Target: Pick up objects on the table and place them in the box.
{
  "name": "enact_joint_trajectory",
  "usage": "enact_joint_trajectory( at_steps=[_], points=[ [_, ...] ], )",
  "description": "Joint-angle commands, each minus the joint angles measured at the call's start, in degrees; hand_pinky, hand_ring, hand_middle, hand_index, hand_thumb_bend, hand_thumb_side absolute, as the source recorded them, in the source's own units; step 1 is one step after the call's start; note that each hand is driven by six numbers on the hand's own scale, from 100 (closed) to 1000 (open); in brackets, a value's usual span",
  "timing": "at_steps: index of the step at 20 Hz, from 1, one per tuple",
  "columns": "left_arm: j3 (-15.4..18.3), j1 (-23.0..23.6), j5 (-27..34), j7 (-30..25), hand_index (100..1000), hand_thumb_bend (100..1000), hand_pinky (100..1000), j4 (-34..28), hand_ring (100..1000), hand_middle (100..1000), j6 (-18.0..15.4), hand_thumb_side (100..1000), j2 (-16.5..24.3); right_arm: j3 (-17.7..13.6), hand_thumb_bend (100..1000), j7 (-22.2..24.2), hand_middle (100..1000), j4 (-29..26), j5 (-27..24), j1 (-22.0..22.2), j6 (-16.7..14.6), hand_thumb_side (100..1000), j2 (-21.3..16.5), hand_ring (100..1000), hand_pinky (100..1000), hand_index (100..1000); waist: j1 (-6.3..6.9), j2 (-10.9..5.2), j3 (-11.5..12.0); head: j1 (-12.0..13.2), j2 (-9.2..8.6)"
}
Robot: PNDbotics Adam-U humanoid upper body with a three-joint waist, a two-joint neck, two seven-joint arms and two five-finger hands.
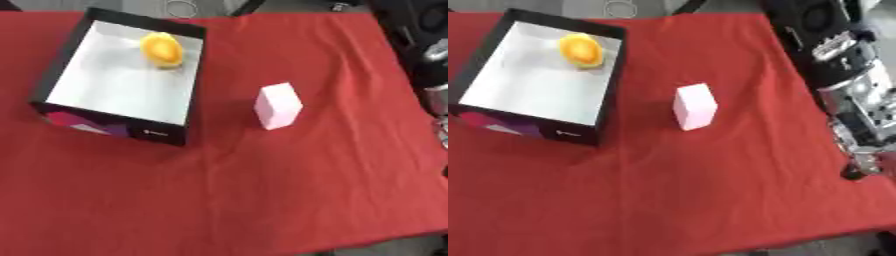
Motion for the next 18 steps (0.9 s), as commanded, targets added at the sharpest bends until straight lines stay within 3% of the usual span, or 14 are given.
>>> enact_joint_trajectory(
  at_steps=[1, 9, 14, 18],
  points=[
    [0.2, -0.3, -0.2, -0.4, 798, 743, 831, -0.2, 703, 769, 0.2, 641, 2.4, 0.7, 483, 2.4, 793, -4.7, -2.3, 1.9, -1.0, 353, -7.2, 858, 912, 858, -0.39, -1.86, -0.1, 0.4, 0.26],
    [0.1, -0.4, -0.2, -0.5, 798, 742, 831, -0.1, 701, 767, 0.3, 640, 2.2, -0.8, 479, 4.7, 819, -20.1, -9.6, 13.8, -2.2, 380, -19.5, 870, 917, 875, -0.89, -1.09, 0.2, 1.2, -0.23],
    [-0.2, -0.6, 0.0, -0.9, 798, 737, 832, 0.0, 700, 768, 0.3, 639, 2.2, -1.8, 477, 6.4, 824, -24.1, -11.5, 18.5, -2.5, 390, -23.0, 875, 920, 877, -1.05, -0.74, 0.5, 0.7, -0.41],
    [-0.5, -0.7, 0.2, -1.3, 797, 732, 833, 0.1, 708, 776, 0.4, 639, 2.0, -1.0, 477, 8.1, 824, -24.7, -11.5, 20.2, -2.6, 392, -23.7, 875, 922, 877, -0.96, -0.52, 0.8, 0.1, -0.14]
  ],
)
